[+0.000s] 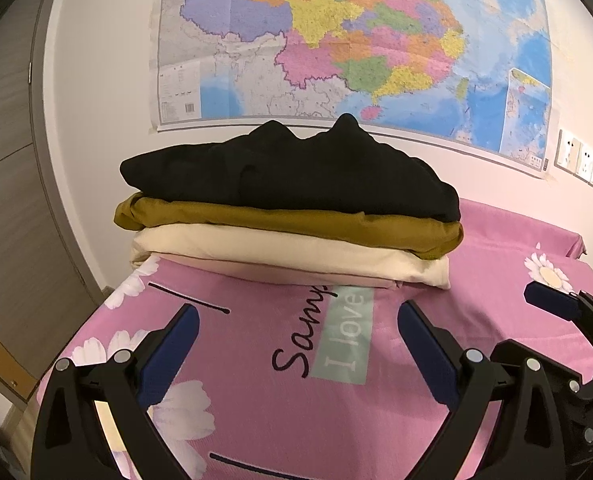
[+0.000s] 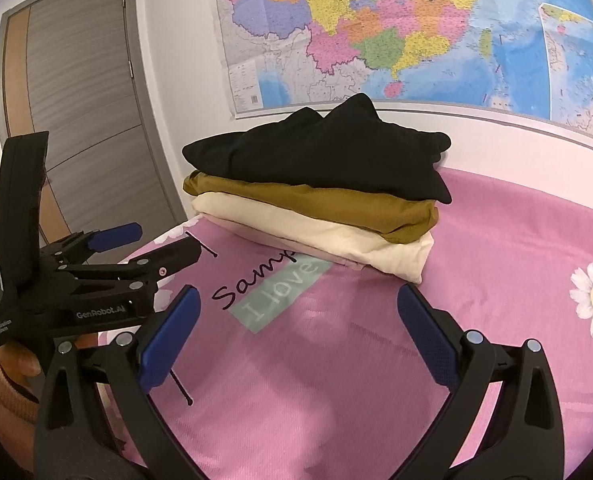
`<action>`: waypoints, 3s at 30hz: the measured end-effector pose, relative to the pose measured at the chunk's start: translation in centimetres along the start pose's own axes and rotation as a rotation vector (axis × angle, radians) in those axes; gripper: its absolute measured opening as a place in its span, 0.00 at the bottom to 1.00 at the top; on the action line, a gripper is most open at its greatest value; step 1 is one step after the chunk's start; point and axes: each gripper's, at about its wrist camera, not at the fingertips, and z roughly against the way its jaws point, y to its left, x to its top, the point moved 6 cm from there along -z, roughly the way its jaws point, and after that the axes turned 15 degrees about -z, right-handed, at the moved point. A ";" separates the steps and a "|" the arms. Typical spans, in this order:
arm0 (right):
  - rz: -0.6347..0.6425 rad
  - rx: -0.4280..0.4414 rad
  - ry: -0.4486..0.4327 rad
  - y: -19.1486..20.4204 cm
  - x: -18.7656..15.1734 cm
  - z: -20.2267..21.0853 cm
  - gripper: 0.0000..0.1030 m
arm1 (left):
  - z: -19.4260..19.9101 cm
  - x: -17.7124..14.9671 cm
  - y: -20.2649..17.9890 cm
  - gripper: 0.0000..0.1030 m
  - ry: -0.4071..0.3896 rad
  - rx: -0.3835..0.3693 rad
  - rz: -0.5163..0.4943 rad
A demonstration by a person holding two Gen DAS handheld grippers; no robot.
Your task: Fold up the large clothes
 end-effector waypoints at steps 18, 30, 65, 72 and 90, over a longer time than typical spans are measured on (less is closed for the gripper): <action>-0.009 0.006 -0.006 -0.1 -0.4 0.8 0.94 | 0.3 -0.2 -0.4 0.93 -0.001 0.011 -0.014; -0.017 0.010 -0.007 -0.2 -0.6 0.9 0.94 | 0.4 -0.4 -0.5 0.93 0.003 0.011 -0.017; -0.029 0.013 -0.001 0.0 -0.9 0.6 0.94 | 0.4 -0.8 -0.7 0.93 0.010 0.009 -0.013; -0.029 0.014 -0.002 0.1 -0.9 0.7 0.94 | 0.3 -0.8 -0.6 0.93 0.012 0.009 -0.013; -0.031 0.014 -0.007 0.0 -0.7 0.8 0.94 | 0.3 -0.6 -0.1 0.93 0.011 0.016 -0.005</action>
